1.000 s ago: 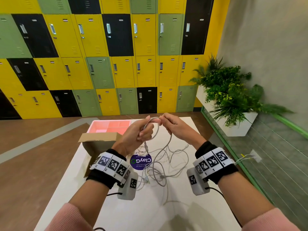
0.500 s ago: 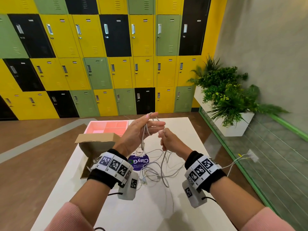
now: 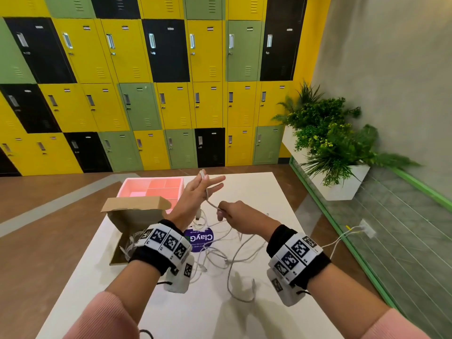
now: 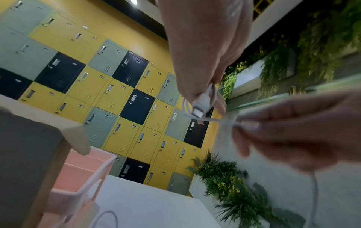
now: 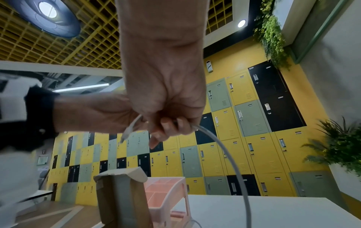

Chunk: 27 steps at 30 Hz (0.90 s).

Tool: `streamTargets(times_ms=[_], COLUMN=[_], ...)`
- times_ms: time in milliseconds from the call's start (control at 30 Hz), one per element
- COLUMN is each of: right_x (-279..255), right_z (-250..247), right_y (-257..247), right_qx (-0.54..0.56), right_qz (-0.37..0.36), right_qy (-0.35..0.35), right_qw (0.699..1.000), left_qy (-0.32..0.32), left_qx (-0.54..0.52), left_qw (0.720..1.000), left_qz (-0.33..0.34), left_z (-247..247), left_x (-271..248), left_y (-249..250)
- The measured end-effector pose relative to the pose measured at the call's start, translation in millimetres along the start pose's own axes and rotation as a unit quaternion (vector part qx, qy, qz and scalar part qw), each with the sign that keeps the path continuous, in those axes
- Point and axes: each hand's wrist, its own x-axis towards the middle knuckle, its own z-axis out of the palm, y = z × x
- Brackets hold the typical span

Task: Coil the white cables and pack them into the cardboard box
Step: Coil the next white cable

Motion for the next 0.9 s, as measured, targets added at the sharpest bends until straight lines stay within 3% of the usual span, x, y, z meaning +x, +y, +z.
streamTargets(times_ms=[367,533,667,800,900], right_x=[0.7,7.4,14.5,22.5,25.2], right_z=[-37.9,-38.4,-38.9,-41.4,-45.4], right_y=[5.3,6.2,4.9,8.4,15.7], right_qx=[-0.050,-0.042,-0.028,0.090,0.175], right_qz=[-0.036,-0.053,-0.079,-0.085,-0.063], right_qy=[0.127,0.153,0.169,0.166,0.148], right_qw=[0.990,0.986,0.982,0.978,0.971], left_qy=[-0.057,-0.056,-0.113,-0.148,-0.133], left_qx=[0.142,0.142,0.109,0.101,0.106], left_qw=[0.987,0.987,0.984,0.979,0.980], left_qz=[-0.047,-0.055,-0.080,-0.098,-0.107], left_z=[7.2,1.6,0.9,3.8,-1.5], left_x=[7.9,16.8,19.8,16.2,16.1], left_y=[-5.1,-3.8,-6.0,-5.7,-11.9])
